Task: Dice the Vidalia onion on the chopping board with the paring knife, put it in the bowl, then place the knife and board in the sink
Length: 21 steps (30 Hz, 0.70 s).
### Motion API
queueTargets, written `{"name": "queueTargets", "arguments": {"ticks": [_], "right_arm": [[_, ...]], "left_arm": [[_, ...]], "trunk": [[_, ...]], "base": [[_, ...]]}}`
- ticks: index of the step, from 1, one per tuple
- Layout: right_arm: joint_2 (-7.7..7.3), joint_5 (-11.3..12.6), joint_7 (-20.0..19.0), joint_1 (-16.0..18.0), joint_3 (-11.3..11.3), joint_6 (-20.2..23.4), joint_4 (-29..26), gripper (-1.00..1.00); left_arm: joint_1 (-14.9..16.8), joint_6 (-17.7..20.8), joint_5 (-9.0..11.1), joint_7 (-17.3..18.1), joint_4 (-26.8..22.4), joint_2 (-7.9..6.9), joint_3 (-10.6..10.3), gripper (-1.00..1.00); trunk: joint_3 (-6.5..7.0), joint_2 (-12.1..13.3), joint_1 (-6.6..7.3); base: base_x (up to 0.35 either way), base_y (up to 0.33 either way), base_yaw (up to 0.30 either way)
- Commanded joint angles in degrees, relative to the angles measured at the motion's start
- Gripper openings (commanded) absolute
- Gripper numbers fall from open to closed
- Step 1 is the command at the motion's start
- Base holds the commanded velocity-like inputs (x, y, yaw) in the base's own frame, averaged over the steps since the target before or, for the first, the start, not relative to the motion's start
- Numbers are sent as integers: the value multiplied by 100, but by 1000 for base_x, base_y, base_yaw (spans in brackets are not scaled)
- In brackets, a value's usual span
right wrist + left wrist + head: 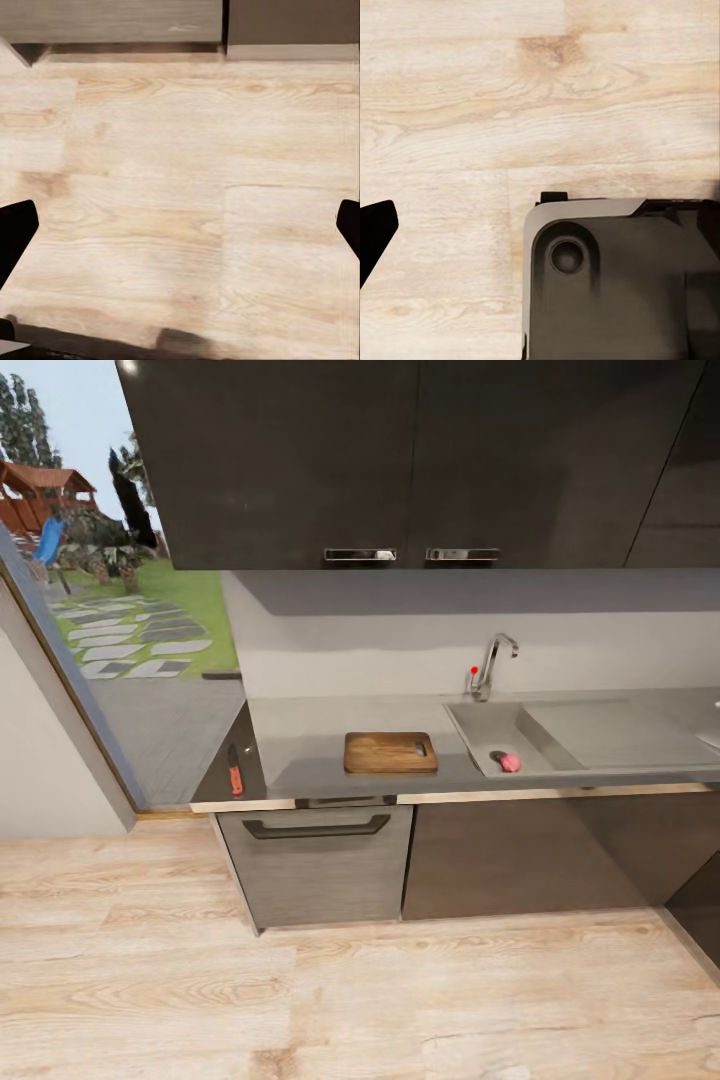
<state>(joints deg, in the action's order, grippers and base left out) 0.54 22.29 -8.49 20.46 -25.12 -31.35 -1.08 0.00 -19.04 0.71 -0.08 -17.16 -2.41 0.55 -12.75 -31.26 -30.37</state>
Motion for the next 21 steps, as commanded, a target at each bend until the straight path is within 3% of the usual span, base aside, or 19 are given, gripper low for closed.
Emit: {"name": "queueTargets", "arguments": {"ticks": [1, 4, 10, 17, 21], "right_arm": [[-1, 61, -44, -73, -16, -29, 14, 100], [-6, 58, -43, -418, -14, -99, 23, 100], [-3, 56, -29, -1160, -17, -754, 29, 100], [-52, 68, 107, -1326, 17, -913, -27, 100], [-138, 84, 536, -1345, 29, -911, -230, 100]], "left_arm": [[0, -12, 7, -1, -2, -3, 4, 100], [0, -12, 8, -1, 0, -9, 6, 100], [0, -12, 3, -1, 2, -8, 6, 100], [0, -5, 3, -1, 11, 2, 6, 100], [0, -3, 3, -1, 49, 8, 6, 100]], "trunk": [[-8, -8, -2], [-8, -8, -2], [-8, -8, -2], [-8, -8, -2], [-8, -8, -2]], "base": [[0, 0, 0], [0, 0, 0], [0, 0, 0], [0, 0, 0], [0, 0, 0]]}}
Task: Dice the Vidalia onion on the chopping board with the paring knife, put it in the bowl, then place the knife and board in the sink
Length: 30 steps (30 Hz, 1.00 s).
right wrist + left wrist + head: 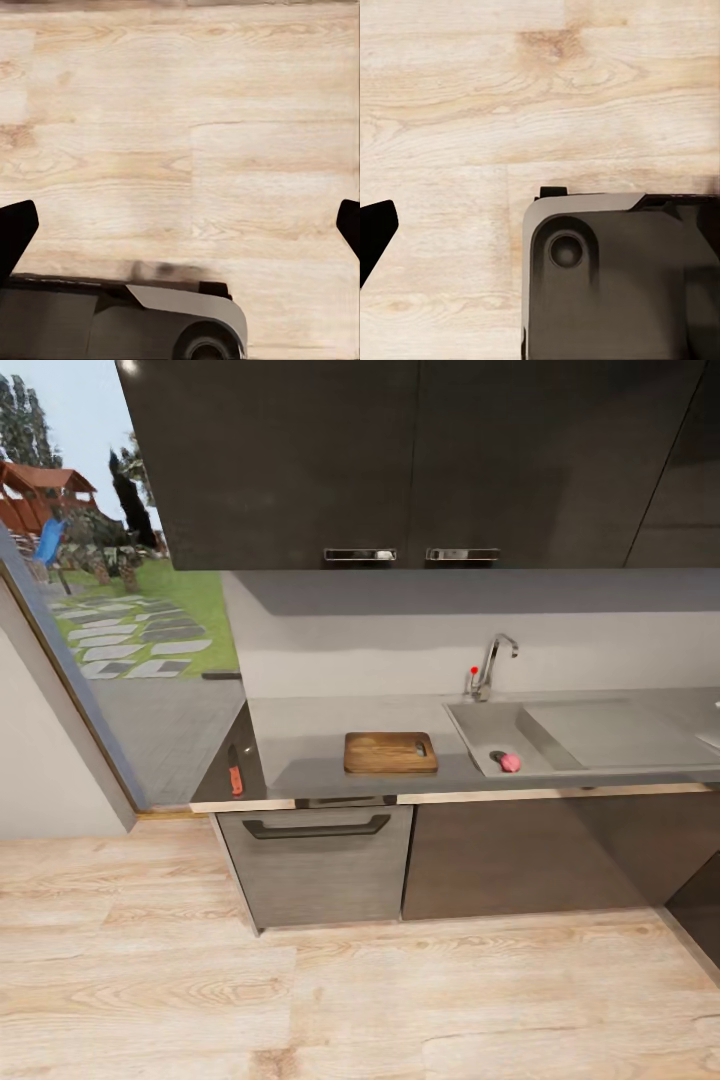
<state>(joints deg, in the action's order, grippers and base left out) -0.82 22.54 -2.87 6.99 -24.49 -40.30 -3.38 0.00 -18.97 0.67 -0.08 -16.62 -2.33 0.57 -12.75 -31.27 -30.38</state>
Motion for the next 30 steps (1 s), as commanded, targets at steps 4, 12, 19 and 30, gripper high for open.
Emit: {"name": "queueTargets", "arguments": {"ticks": [4, 12, 19, 30], "right_arm": [[-92, 58, 615, 8, -32, 297, -556, 100], [-731, 59, 1068, 19, -30, 2265, -2967, 100], [-917, 59, 1136, 13, -20, 1919, -3803, 100], [-1058, 60, 1588, -545, -18, 439, -4529, 100]], "left_arm": [[0, -12, 4, -1, 37, 9, 5, 100], [0, -19, 3, -1, 46, 13, 5, 100], [0, -21, 3, -1, 33, 13, 4, 100], [0, -26, 3, -1, 23, 5, 5, 100]], "trunk": [[-8, -7, -2], [-8, -7, -2], [-8, -7, -2], [-8, -7, -2]], "base": [[0, 0, 0], [0, 0, 0], [0, 0, 0], [0, 0, 0]]}}
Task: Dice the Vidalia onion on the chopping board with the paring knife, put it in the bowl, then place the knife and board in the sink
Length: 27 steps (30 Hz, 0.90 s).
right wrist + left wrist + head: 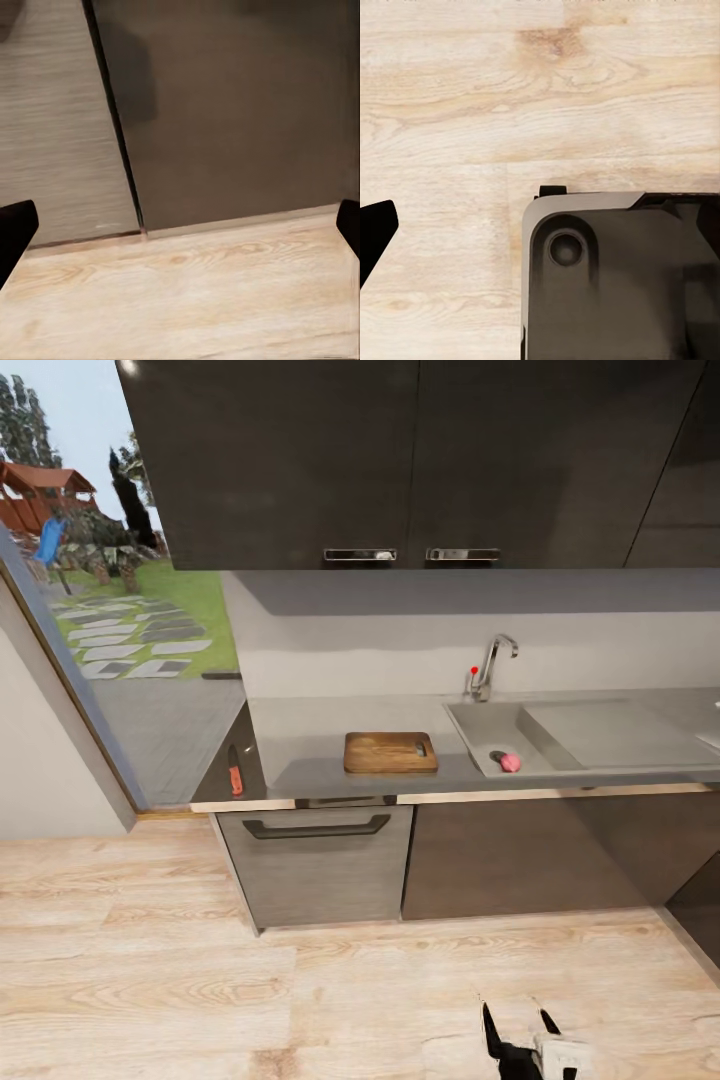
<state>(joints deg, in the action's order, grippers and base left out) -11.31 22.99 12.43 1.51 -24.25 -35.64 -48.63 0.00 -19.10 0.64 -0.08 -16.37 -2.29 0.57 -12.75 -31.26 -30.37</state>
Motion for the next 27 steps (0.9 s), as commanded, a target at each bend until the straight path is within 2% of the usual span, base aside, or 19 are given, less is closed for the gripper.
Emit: {"name": "queueTargets", "arguments": {"ticks": [1, 8, 12, 15, 25, 27], "right_arm": [[-8, 15, 107, -67, -44, -124, -9, 100], [36, -2, 383, -950, -67, -1176, -29, 100], [108, -26, 455, -1266, -80, -1570, 68, 100], [210, -35, 477, -1350, -85, -1569, 492, 100], [349, -31, 453, -1391, -80, -1089, 1476, 100], [467, -28, 443, -1396, -78, -1051, 1787, 100]], "left_arm": [[0, -13, 6, -1, -2, 0, 4, 100], [0, -7, 6, -1, 6, 5, 4, 100], [0, -6, 6, -1, 9, 8, 4, 100], [0, -6, 6, -1, 10, 9, 4, 100], [0, -6, 6, -2, 21, 9, -1, 100], [0, -6, 6, -1, 25, 12, -3, 100]], "trunk": [[-8, -8, -2], [-8, -8, -2], [-8, -8, -2], [-8, -8, -2], [-8, -8, -2], [-8, -8, -2]], "base": [[0, 0, 0], [0, 0, 0], [0, 0, 0], [0, 0, 0], [0, 0, 0], [0, 0, 0]]}}
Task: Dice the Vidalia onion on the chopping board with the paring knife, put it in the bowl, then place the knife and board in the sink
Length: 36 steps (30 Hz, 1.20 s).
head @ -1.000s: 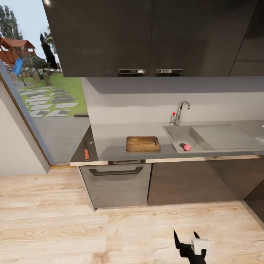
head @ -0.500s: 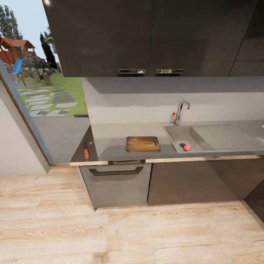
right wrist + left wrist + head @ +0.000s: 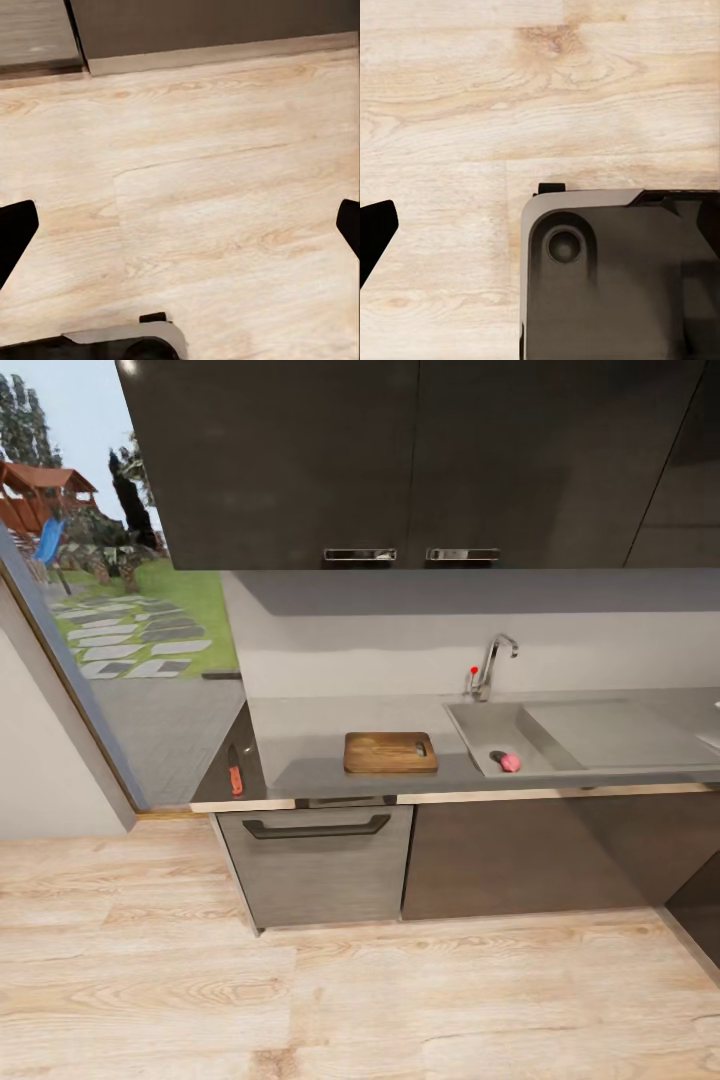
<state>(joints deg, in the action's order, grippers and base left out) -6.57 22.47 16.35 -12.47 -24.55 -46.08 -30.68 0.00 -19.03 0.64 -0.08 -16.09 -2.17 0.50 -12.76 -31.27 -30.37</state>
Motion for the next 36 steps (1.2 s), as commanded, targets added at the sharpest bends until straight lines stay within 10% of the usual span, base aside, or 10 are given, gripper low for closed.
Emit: {"name": "queueTargets", "arguments": {"ticks": [1, 36], "right_arm": [[20, 22, 50, 3, -47, -2, 50, 100], [147, 29, 44, 0, -46, 20, 763, 100]], "left_arm": [[0, -13, 6, -1, -2, 2, 3, 100], [0, -15, 0, 0, 78, 48, -3, 100]], "trunk": [[-7, -8, -2], [-7, -8, -2]], "base": [[0, 0, 0], [0, 0, 0]]}}
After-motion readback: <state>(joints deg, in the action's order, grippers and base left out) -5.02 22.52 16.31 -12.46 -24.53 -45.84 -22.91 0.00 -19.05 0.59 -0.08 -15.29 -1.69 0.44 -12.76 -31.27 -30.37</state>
